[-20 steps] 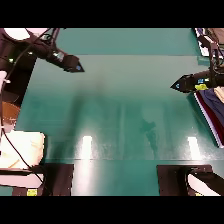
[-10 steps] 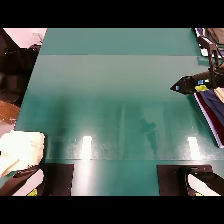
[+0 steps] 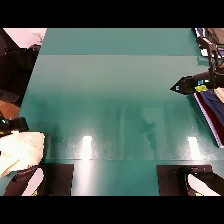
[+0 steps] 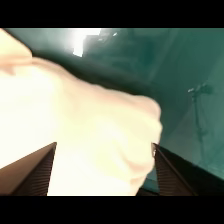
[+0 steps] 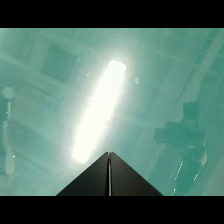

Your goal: Fold the shirts.

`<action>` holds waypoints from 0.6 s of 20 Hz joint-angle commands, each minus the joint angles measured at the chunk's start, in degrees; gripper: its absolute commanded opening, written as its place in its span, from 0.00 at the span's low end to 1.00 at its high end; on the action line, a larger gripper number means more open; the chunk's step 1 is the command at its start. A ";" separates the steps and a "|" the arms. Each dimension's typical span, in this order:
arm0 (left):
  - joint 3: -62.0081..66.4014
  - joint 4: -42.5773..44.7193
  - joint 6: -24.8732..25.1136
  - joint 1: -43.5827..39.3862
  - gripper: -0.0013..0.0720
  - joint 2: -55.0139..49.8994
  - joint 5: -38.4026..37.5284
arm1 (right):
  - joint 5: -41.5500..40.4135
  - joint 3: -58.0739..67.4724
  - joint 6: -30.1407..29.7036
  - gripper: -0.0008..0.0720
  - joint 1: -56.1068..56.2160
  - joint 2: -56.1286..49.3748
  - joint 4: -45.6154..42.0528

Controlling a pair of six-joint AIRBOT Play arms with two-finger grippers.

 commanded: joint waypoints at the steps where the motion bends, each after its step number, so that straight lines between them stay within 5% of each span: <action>1: -10.75 4.92 -3.30 0.26 1.00 0.39 4.74 | 0.35 0.00 0.00 0.04 0.02 0.02 0.02; 4: -15.23 5.53 -4.22 0.24 1.00 0.39 8.00 | 0.33 0.00 0.00 0.04 0.02 0.02 0.02; 5: -15.43 5.53 -4.33 0.24 0.92 0.39 8.41 | 0.33 0.00 0.00 0.04 0.02 0.02 0.02; 7: -15.21 5.42 -3.89 0.24 0.07 0.42 8.63 | 0.33 0.00 0.00 0.04 0.02 0.02 0.02; 12: -0.35 -0.07 -0.50 -0.85 0.06 0.63 3.82 | -0.07 2.78 0.00 0.04 -0.04 0.02 -0.04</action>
